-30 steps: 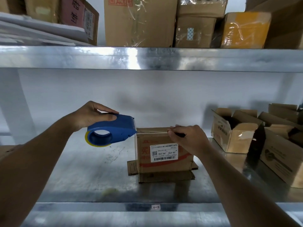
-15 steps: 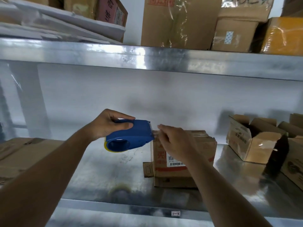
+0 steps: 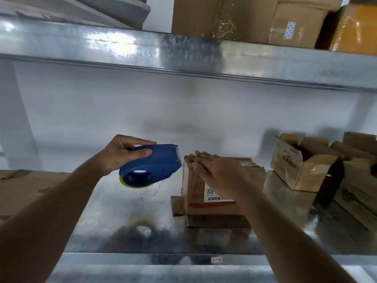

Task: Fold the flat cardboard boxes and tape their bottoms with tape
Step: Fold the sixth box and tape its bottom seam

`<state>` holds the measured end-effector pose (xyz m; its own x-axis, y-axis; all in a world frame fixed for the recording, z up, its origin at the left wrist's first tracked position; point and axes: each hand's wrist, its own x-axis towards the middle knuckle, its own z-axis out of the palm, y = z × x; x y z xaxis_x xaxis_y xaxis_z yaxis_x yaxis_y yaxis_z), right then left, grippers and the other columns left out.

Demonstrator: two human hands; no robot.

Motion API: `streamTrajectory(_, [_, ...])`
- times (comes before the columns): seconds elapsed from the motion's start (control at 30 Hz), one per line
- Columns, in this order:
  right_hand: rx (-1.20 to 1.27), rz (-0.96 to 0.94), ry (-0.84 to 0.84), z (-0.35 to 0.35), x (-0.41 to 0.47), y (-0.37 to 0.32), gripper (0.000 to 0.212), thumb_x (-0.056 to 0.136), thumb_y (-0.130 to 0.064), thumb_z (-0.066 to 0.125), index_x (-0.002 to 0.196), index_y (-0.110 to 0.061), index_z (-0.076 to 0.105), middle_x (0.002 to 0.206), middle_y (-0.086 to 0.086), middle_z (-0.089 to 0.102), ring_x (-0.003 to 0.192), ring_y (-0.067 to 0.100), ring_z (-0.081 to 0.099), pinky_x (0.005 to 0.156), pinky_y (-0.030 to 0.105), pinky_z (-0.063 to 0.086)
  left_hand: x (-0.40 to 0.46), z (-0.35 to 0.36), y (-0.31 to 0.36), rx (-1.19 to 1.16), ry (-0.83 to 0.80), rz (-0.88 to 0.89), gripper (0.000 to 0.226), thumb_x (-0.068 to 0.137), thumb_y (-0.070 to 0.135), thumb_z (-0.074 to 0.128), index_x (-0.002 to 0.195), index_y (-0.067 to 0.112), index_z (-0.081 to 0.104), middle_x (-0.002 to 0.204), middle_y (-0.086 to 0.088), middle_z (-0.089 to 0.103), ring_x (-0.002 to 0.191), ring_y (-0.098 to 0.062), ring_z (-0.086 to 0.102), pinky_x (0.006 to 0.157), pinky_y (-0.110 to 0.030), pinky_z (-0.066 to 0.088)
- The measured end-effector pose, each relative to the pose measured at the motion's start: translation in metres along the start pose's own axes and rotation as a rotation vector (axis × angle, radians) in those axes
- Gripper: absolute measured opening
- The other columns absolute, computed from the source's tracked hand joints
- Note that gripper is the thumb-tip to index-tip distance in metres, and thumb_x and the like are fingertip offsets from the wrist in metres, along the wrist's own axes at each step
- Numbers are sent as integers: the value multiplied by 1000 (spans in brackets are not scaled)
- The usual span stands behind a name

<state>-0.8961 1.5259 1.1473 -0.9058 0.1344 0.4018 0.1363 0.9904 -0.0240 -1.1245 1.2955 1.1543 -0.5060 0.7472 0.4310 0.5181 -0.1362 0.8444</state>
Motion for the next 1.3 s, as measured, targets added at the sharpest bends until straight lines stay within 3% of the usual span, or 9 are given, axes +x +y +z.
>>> streamTrajectory(0.07, [-17, -1, 4, -1, 0, -1, 75, 96, -72, 0, 158, -45, 33, 162, -21, 32, 149, 0, 31, 115, 32, 43, -2, 1, -3, 8, 16, 8, 65, 58, 68, 88, 111, 30, 82, 102, 1, 81, 90, -15, 77, 72, -21, 58])
streamTrajectory(0.17, [-36, 25, 7, -3, 1, -4, 69, 97, -71, 5, 159, -48, 28, 162, -19, 35, 148, 3, 36, 108, 34, 49, -2, 6, -4, 58, 37, 40, 33, 83, 22, 83, 116, 19, 79, 106, 2, 80, 97, -18, 76, 75, -22, 59])
streamTrajectory(0.23, [-28, 35, -9, -5, 3, -8, 67, 99, -69, 9, 159, -48, 29, 163, -16, 35, 148, 6, 38, 107, 36, 48, -4, 9, -3, 77, 25, 52, 32, 88, 5, 78, 118, 14, 78, 109, 3, 80, 100, -17, 76, 77, -22, 60])
streamTrajectory(0.63, [-11, 36, 10, -2, 3, -2, 53, 106, -62, 20, 153, -49, 42, 159, -23, 39, 144, 2, 42, 100, 29, 48, -7, 2, -6, 53, 28, 64, 34, 88, 1, 77, 120, 12, 76, 108, 3, 80, 98, -15, 77, 76, -21, 60])
streamTrajectory(0.97, [23, 59, 23, -2, 0, -3, 52, 105, -63, 20, 149, -51, 46, 157, -25, 42, 143, -1, 42, 100, 29, 49, -29, 7, -32, -72, 123, -11, 29, 81, 23, 78, 109, 29, 82, 108, -2, 80, 100, -22, 76, 77, -24, 60])
streamTrajectory(1.1, [72, 102, 24, -1, 1, -6, 58, 99, -67, 21, 145, -49, 53, 153, -25, 48, 140, 1, 48, 93, 29, 52, -34, 9, -31, -47, 139, -1, 29, 85, 13, 79, 102, 36, 83, 103, 3, 81, 94, -13, 76, 72, -18, 57])
streamTrajectory(1.17, [106, 173, 29, -6, 5, -13, 54, 98, -66, 33, 134, -42, 66, 140, -22, 62, 117, 7, 65, 78, 27, 51, -32, 11, -27, -3, 122, 25, 30, 87, 5, 79, 107, 27, 81, 103, 6, 80, 94, -12, 76, 74, -20, 58])
streamTrajectory(1.23, [133, 263, 33, -10, 16, -26, 42, 98, -62, 47, 102, -34, 78, 96, -14, 77, 80, 11, 69, 63, 25, 47, -29, 12, -23, 36, 97, 34, 31, 86, 5, 80, 112, 21, 79, 105, 6, 80, 97, -14, 76, 78, -25, 61])
streamTrajectory(1.3, [153, 372, 80, -10, 25, -41, 38, 94, -57, 59, 77, -28, 75, 65, -10, 69, 63, 11, 64, 56, 23, 41, -27, 14, -18, 73, 64, 36, 31, 86, 7, 82, 114, 21, 79, 106, 7, 80, 98, -14, 76, 80, -27, 62])
